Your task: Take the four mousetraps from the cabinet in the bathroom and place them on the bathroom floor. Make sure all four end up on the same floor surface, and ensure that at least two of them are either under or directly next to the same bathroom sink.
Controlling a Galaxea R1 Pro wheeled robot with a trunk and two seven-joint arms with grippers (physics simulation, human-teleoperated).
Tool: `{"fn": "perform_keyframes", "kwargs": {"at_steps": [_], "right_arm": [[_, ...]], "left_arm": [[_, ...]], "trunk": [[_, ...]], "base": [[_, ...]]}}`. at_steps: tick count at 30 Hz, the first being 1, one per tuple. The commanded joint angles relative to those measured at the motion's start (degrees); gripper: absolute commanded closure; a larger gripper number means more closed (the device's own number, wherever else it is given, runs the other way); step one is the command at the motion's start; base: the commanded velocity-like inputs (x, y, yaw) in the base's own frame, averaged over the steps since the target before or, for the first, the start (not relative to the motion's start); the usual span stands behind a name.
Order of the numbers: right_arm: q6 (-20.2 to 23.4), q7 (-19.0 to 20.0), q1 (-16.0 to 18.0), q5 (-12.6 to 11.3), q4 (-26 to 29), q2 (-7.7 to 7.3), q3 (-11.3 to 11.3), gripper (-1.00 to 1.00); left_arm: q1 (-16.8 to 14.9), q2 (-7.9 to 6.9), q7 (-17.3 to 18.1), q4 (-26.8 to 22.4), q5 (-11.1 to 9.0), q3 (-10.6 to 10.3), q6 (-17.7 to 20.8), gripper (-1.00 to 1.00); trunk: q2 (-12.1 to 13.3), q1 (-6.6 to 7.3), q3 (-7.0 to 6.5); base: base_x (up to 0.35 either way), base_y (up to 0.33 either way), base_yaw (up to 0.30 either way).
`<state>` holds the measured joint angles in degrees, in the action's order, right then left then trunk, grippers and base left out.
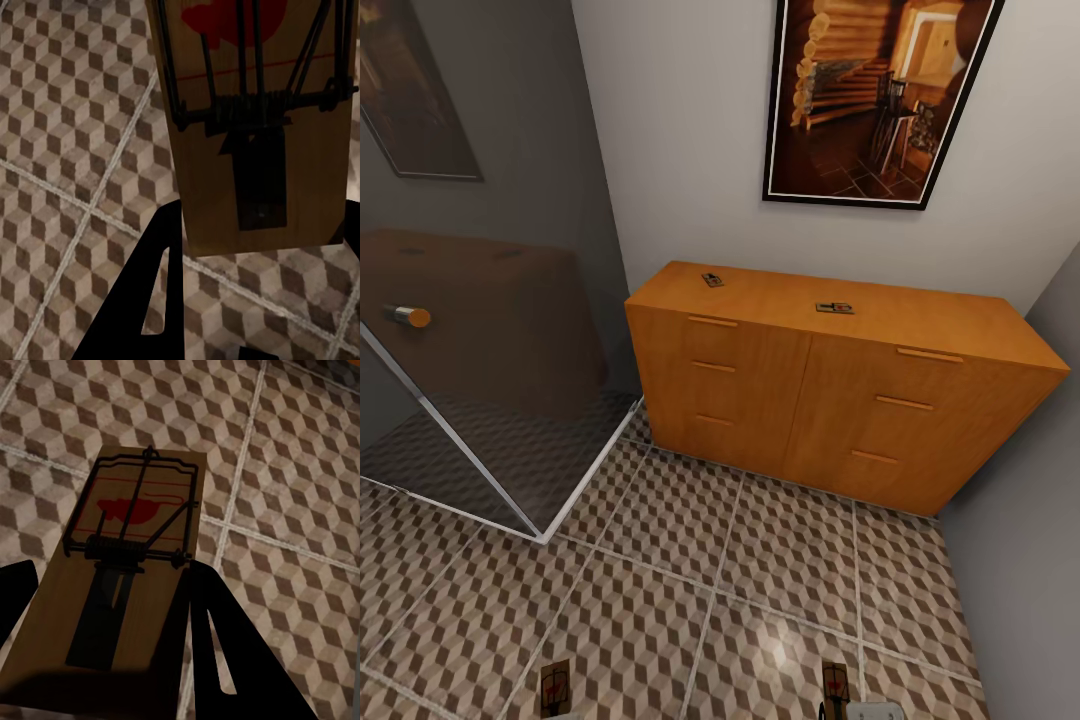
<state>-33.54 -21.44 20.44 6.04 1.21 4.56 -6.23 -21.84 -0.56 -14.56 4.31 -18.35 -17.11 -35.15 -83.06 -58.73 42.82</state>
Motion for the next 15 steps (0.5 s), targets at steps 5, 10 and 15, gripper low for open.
{"fn": "perform_keyframes", "kwargs": {"at_steps": [5, 10, 15], "right_arm": [[0.0, -0.3, 0.0, 0.4, -0.1, 0.01, -0.2, 1.0], [0.0, -0.3, 0.0, 0.4, -0.1, 0.01, -0.2, 1.0], [0.0, -0.3, 0.0, 0.4, -0.1, 0.01, -0.2, 1.0]], "left_arm": [[-0.1, 0.03, -0.5, 0.2, 0.0, -0.5, -0.2, 1.0], [-0.1, 0.03, -0.5, 0.2, 0.0, -0.5, -0.2, 1.0], [0.0, 0.03, -0.5, 0.2, 0.0, -0.5, -0.2, 1.0]], "trunk": [[0.0, 0.0, 0.04], [0.0, 0.0, 0.04], [0.0, 0.0, 0.04]], "base": [[0.0, 0.0, 0.0], [0.0, 0.0, 0.0], [0.0, 0.0, 0.0]]}}
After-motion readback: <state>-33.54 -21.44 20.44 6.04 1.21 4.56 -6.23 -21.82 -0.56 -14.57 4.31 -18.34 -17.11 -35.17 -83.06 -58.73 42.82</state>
